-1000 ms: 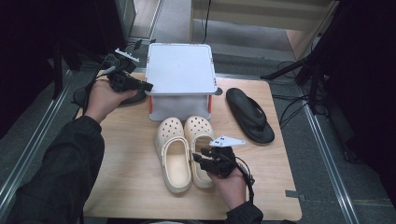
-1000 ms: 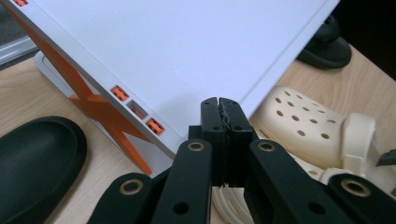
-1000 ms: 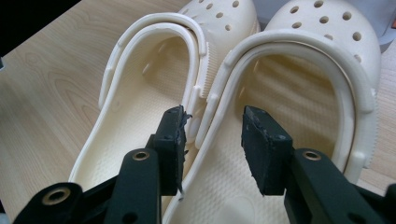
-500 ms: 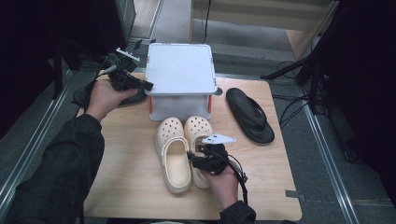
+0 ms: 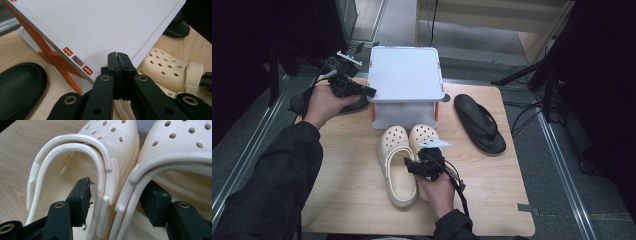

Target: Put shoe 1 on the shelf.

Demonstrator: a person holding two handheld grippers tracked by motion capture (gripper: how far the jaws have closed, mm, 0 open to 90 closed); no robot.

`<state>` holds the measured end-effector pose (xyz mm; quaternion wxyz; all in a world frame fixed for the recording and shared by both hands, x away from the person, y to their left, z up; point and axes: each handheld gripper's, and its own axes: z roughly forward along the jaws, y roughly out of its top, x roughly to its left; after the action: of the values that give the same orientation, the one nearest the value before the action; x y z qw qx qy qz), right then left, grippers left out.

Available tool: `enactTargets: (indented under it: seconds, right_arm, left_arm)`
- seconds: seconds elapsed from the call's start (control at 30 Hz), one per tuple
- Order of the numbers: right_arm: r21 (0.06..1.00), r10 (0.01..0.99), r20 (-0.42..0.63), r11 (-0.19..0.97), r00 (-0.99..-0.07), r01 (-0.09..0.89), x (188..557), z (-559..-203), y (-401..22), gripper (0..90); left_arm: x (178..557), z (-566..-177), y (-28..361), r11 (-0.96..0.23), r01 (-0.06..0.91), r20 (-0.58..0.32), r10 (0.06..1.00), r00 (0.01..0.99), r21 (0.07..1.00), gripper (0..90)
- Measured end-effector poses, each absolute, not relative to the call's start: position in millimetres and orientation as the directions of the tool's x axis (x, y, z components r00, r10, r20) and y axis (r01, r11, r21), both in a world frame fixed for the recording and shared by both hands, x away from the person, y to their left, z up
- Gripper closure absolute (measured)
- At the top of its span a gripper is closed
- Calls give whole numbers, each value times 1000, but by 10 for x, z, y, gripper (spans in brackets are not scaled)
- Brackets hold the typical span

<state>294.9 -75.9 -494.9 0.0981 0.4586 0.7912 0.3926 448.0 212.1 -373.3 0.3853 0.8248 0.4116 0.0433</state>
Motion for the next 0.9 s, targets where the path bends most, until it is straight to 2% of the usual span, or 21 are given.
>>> enactTargets:
  seconds: [0.53,0.77,0.9]
  right_arm:
    - [694,827,236,224,-510,685,3002,-4969,-779,634]
    - [697,825,220,240,-520,675,3001,-4957,-780,650]
    - [683,808,201,290,-554,670,3034,-4928,-803,665]
  left_arm:
    - [4459,-3721,2090,-373,641,-220,725,653,671,900]
    - [4454,-3720,2084,-377,638,-214,725,654,672,900]
    - [4455,-3720,2086,-378,637,-214,725,655,672,900]
